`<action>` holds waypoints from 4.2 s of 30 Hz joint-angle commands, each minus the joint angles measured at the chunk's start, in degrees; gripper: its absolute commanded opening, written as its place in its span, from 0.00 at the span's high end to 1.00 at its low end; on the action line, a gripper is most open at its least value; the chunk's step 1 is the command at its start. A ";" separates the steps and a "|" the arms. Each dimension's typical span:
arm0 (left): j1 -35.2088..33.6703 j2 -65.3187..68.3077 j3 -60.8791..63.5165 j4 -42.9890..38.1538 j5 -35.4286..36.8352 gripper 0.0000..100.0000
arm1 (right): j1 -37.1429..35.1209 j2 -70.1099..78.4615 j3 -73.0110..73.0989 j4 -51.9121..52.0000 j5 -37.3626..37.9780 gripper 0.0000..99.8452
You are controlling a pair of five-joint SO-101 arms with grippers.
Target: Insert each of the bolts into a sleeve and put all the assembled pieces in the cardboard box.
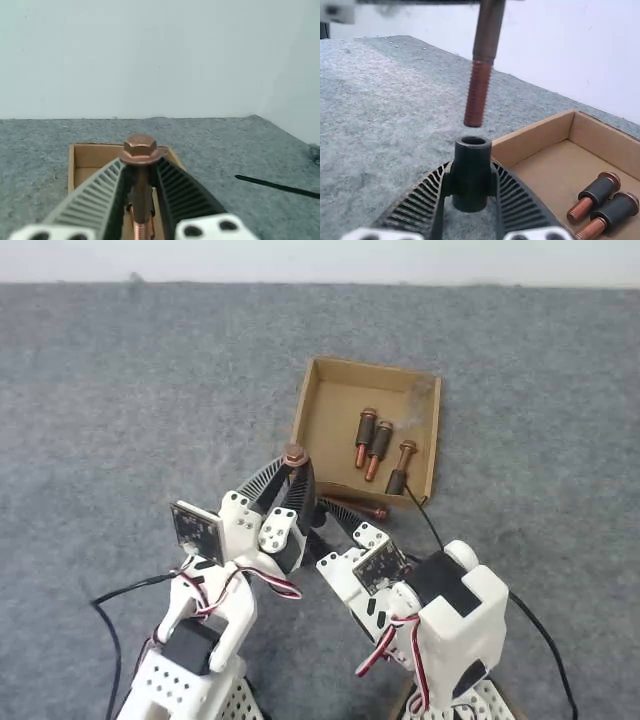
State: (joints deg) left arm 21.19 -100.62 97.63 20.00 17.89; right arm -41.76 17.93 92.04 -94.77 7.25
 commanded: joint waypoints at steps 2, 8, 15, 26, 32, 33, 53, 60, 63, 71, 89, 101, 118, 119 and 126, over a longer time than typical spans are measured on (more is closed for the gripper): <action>0.44 -1.49 -0.92 -0.18 -0.62 0.99 | 0.40 -3.82 1.67 -1.54 -0.79 0.99; -0.79 9.67 -0.92 -11.87 -0.62 0.99 | 0.40 -3.82 1.67 -1.45 -0.79 0.99; -2.55 23.12 -3.91 -20.48 2.55 0.99 | 0.48 -3.56 1.67 -1.45 -0.79 0.99; -2.64 20.22 -2.95 -19.96 4.31 0.99 | 0.84 -3.30 0.97 -1.36 -0.79 0.99; -2.64 20.40 -2.86 -19.96 4.31 0.99 | 0.92 -3.74 0.09 1.27 -0.79 0.99; -2.64 20.40 -2.86 -19.96 4.31 0.99 | 0.92 -3.74 0.00 1.27 -0.79 0.99; -1.05 20.31 -1.98 -17.76 4.31 0.99 | 2.33 -3.82 -0.70 0.84 -0.79 0.99; -0.97 20.48 -1.98 -17.58 4.31 0.99 | 2.33 -3.82 -0.70 0.84 -0.79 0.99; -0.97 20.48 -1.89 -17.58 4.31 0.99 | 2.33 -3.82 -0.79 -0.04 -0.79 0.99; 0.70 20.13 -1.98 -14.59 4.31 0.99 | 2.42 -3.82 -0.53 -0.66 -0.53 0.99; 0.70 20.48 -0.75 -14.42 3.96 0.99 | 3.21 -3.82 -0.35 -0.84 -0.35 0.99; 1.23 20.57 -0.75 -9.58 4.04 0.99 | 4.26 -3.82 0.26 -4.35 -0.62 0.99; 5.80 20.13 -0.75 -4.66 4.22 0.99 | 4.26 -3.82 0.35 -4.53 -0.53 0.99; 5.71 20.13 -0.75 -4.66 4.22 0.99 | 4.26 -3.82 0.35 -4.53 -0.53 0.99; 5.71 20.13 -0.75 -4.66 4.31 0.99 | 4.44 -3.82 0.26 -4.53 -0.53 0.99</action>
State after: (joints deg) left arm 25.41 -79.08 97.71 14.99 21.67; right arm -38.77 17.93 91.96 -97.32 6.90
